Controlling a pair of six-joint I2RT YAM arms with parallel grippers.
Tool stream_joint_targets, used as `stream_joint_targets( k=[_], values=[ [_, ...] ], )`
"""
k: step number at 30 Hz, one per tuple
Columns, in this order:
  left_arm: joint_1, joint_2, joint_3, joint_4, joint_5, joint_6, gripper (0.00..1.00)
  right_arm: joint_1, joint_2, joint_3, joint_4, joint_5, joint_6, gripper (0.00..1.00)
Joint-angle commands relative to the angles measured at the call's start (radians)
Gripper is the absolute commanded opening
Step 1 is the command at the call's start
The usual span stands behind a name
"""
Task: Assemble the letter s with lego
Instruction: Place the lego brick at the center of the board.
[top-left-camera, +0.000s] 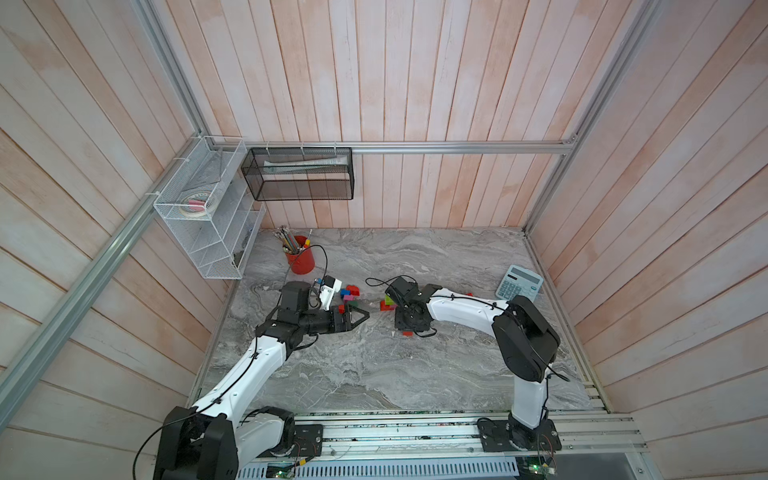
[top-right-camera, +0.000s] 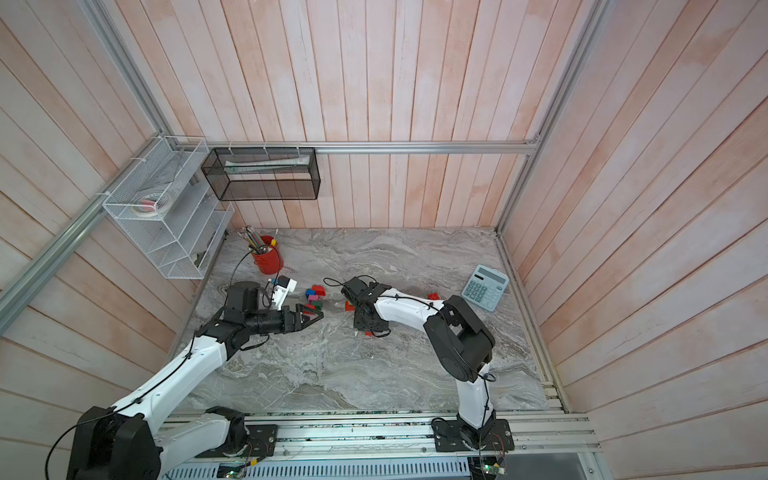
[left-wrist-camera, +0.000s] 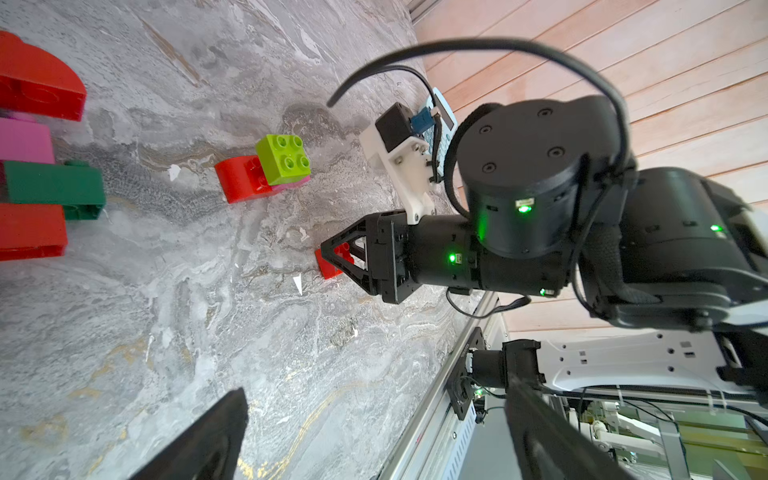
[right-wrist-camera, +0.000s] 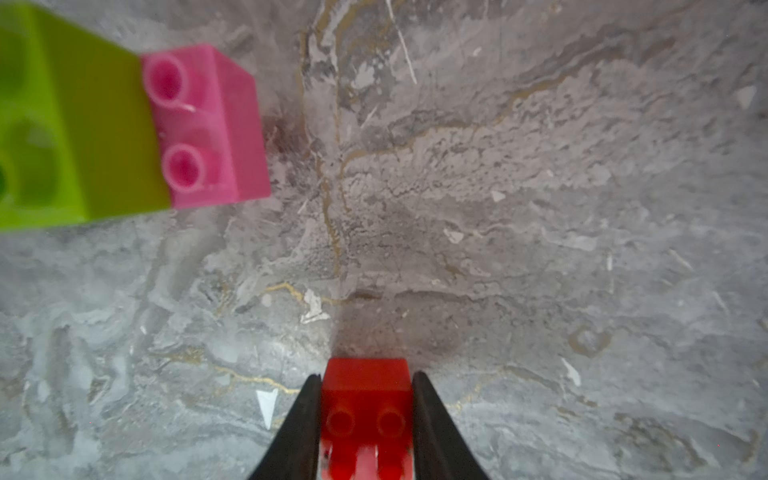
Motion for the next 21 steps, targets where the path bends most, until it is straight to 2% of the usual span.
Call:
stream_joint_targets(
  k=[1,7,15,21],
  values=[
    [0.011,-0.015,-0.016,-0.01,0.001,0.029,1.0,0.014,0.038,0.024,-0.025,0.024,0.021,0.35],
    [0.017,-0.026,-0.022,-0.022,0.006,0.038,1.0,0.019,0.036,0.047,-0.026,0.015,0.014,0.45],
    [0.028,-0.026,-0.012,-0.038,0.014,0.052,1.0,0.003,-0.02,0.068,-0.048,0.018,-0.019,0.5],
    [0.028,-0.019,-0.001,-0.033,0.023,0.049,1.0,-0.063,-0.127,0.03,-0.041,-0.005,-0.145,0.57]
  ],
)
